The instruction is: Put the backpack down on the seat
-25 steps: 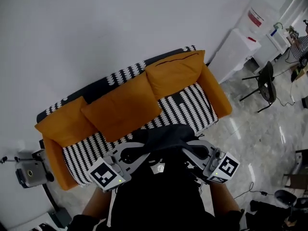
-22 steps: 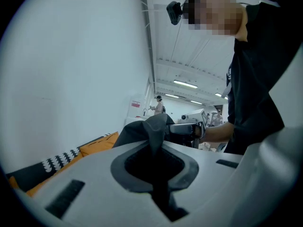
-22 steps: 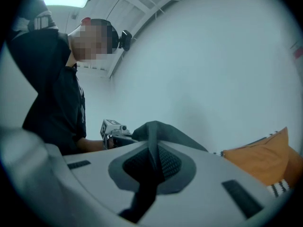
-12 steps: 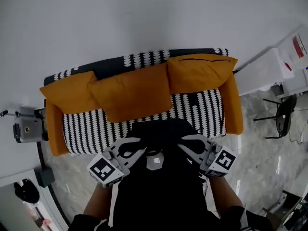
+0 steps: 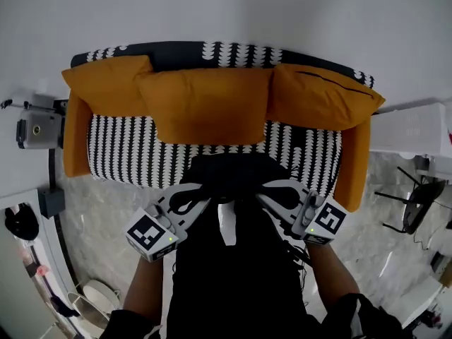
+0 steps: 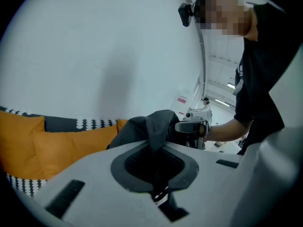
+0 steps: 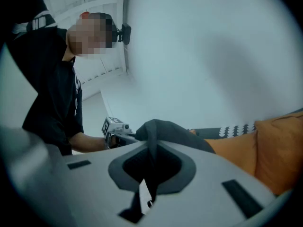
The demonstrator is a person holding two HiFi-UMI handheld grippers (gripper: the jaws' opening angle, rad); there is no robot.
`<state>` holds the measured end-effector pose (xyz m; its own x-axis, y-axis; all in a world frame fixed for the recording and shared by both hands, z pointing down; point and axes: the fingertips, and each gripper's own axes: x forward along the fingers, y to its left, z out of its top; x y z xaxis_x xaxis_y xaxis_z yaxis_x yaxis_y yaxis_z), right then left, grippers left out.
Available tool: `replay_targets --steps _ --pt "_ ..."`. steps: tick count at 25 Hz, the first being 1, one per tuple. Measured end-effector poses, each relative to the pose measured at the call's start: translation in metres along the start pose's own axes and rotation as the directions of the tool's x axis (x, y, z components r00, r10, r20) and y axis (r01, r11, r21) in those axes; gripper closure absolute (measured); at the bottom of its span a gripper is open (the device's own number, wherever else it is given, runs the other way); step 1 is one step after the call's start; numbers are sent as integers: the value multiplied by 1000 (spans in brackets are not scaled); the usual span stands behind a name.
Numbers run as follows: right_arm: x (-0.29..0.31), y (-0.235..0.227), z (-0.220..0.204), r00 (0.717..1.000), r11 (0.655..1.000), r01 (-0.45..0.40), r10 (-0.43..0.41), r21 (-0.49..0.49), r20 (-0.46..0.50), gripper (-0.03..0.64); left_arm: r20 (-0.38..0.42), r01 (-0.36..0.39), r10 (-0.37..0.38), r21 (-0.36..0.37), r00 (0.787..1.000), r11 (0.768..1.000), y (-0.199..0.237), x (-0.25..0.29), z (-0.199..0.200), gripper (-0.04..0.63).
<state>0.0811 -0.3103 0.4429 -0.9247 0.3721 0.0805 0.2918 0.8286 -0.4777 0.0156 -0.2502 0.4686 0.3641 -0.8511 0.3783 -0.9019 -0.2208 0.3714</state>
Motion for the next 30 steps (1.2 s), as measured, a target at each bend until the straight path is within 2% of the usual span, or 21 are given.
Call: replay_targets --steps 8,13,18,23,30 --pt "22 -34 -47 996 996 -63 66 57 -64 589 -20 -58 57 -80 998 995 34 16 -39 566" --pt "32 -52 -62 998 994 -63 66 87 -23 589 -33 -55 53 -71 998 996 55 30 -63 566" --pt "43 -72 -79 998 996 -44 47 80 -38 589 -36 -58 56 -75 998 995 74 40 -80 566" --pt "49 -86 -92 998 995 -40 44 86 -49 589 -15 -31 30 -77 999 997 92 50 -86 566" --pt "57 -113 -86 998 1000 -11 11 2 -57 589 -6 -16 16 -48 1000 999 115 64 -80 566"
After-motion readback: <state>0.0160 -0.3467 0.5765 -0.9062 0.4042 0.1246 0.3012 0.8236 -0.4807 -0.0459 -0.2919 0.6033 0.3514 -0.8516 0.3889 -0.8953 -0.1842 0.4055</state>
